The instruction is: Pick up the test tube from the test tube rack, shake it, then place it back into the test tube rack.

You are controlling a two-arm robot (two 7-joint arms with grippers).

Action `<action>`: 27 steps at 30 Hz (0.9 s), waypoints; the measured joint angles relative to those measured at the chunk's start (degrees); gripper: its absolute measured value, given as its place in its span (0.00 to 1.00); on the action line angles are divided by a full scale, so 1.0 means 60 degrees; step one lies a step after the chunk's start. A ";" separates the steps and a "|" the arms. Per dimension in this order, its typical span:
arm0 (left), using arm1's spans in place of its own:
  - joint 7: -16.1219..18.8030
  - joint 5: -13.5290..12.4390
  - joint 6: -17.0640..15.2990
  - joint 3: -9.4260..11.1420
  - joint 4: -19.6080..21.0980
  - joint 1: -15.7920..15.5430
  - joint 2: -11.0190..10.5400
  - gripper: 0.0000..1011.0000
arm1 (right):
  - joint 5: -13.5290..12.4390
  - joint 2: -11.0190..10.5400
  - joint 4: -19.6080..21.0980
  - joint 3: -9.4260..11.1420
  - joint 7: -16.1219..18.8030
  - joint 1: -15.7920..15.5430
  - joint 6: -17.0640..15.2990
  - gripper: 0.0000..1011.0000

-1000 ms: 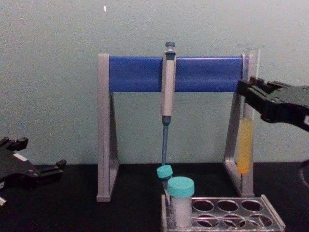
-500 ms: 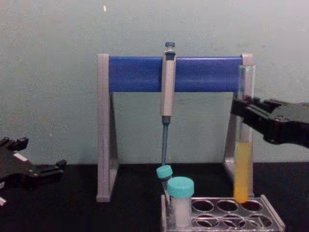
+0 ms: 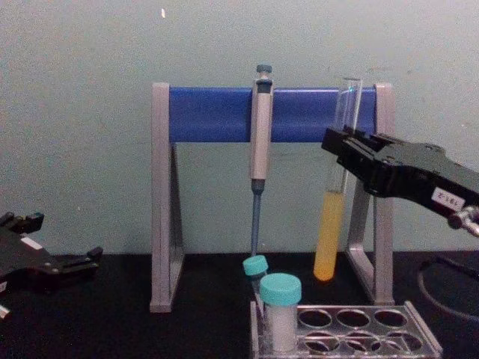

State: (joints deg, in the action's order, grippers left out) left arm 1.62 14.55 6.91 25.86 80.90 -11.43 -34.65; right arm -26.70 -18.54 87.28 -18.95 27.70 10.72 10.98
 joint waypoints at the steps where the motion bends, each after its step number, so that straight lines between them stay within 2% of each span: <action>1: 0.0000 0.0000 0.0000 0.0000 0.0000 0.0000 0.0000 0.99 | 0.0076 0.0059 -0.0111 -0.0002 -0.0083 0.0058 0.0115 0.23; 8: 0.0000 0.0000 0.0000 0.0000 0.0000 0.0000 0.0000 0.99 | 0.0340 0.0173 -0.0273 0.0107 -0.0377 0.0137 0.0363 0.23; 27: 0.0000 0.0000 0.0000 0.0000 0.0000 0.0000 0.0000 0.99 | 0.0587 0.0103 0.0041 0.0492 -0.0640 -0.0156 0.0353 0.23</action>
State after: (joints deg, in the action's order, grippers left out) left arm 1.62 14.55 6.91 25.86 80.90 -11.43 -34.64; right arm -23.18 -17.93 87.53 -15.99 23.86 9.78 13.10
